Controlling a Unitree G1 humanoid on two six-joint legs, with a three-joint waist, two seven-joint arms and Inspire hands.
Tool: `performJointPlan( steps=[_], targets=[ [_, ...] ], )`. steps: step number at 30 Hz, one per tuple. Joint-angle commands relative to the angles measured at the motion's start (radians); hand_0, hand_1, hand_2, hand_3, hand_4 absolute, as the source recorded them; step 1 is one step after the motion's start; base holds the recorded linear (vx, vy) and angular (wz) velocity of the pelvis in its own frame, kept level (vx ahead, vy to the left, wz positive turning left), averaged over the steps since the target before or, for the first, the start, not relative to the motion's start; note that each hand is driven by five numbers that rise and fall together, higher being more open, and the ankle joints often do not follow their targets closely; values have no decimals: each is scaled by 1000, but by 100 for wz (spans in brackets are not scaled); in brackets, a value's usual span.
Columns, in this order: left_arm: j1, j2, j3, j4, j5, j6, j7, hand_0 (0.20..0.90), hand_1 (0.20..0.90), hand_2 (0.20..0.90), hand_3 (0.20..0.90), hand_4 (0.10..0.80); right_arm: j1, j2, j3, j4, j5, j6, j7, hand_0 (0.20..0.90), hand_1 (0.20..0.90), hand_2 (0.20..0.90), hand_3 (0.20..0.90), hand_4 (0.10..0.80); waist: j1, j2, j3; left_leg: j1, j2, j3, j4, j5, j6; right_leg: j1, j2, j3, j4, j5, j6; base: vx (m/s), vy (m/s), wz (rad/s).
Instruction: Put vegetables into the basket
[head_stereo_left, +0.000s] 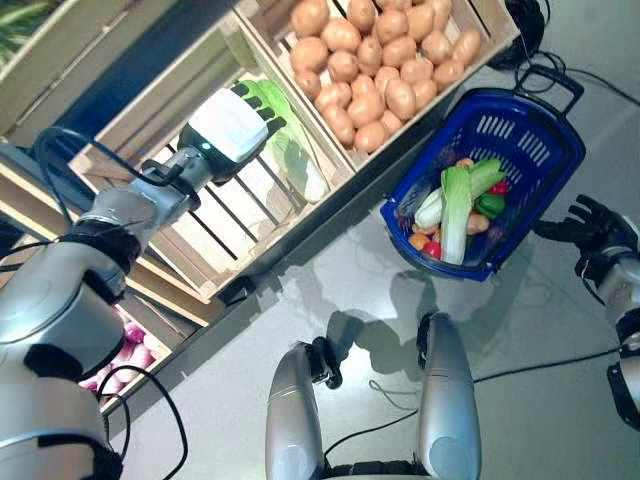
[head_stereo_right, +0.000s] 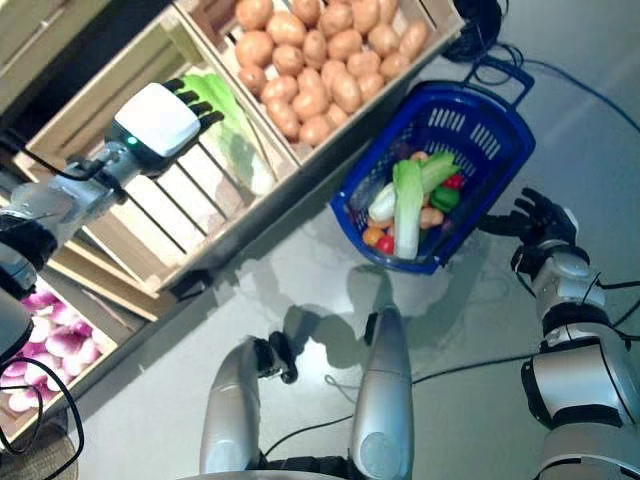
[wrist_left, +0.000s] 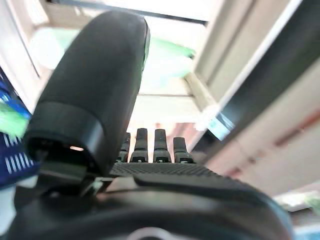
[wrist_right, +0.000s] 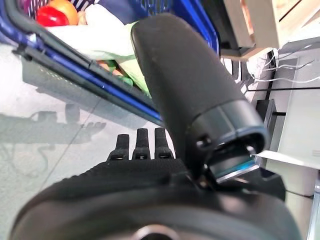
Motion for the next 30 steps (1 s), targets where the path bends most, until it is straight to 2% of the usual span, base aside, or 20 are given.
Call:
performJointPlan(
  steps=[1, 8, 14, 19, 24, 30],
  targets=[
    [-29, 99, 77, -17, 16, -3, 90, 900, 900, 900, 900, 800, 19, 35, -94, 11, 3, -64, 26, 900, 900, 900, 900, 800, -8, -53, -48, 36, 11, 6, -11, -48, -12, 94, -50, 41, -144, 104, 39, 70, -20, 7],
    [2, 100, 76, -27, 24, -1, 60, 900, 900, 900, 900, 800, 14, 35, -81, 21, 0, -42, 20, 900, 900, 900, 900, 800, 1, -49, -58, 34, 8, -5, -4, -61, -15, 97, -61, 38, -129, 86, 39, 45, 3, 4],
    [-7, 84, 52, -19, 38, -32, 17, 900, 900, 900, 900, 800, 8, 39, -75, 26, 3, -51, 30, 900, 900, 900, 900, 800, -1, -51, -42, -4, 14, -15, 39, -82, -21, 63, -71, 44, -96, 78, 51, 0, 10, 3],
    [-40, 65, 20, -23, 9, -19, -22, 900, 900, 900, 900, 800, -21, 27, -63, 29, 9, -46, 39, 900, 900, 900, 900, 800, -5, -52, -20, -58, 19, -25, 89, -100, -27, 13, -77, 53, -67, 78, 62, -4, 19, 3],
    [-109, 42, -6, -7, -40, 20, 23, 900, 900, 900, 900, 800, -41, 32, -39, 17, 27, -72, 49, 900, 900, 900, 900, 800, -6, -58, -2, -171, 28, -38, 141, -107, -37, -97, -70, 71, -38, 88, 76, -102, 10, 3],
    [-136, 25, -10, 9, -30, 36, 62, 900, 900, 900, 900, 800, -20, 43, -36, 9, 30, -81, 45, 900, 900, 900, 900, 800, -8, -69, -2, -245, 40, -40, 188, -121, -43, -168, -74, 72, -10, 93, 86, -62, -9, 1]
  ],
)
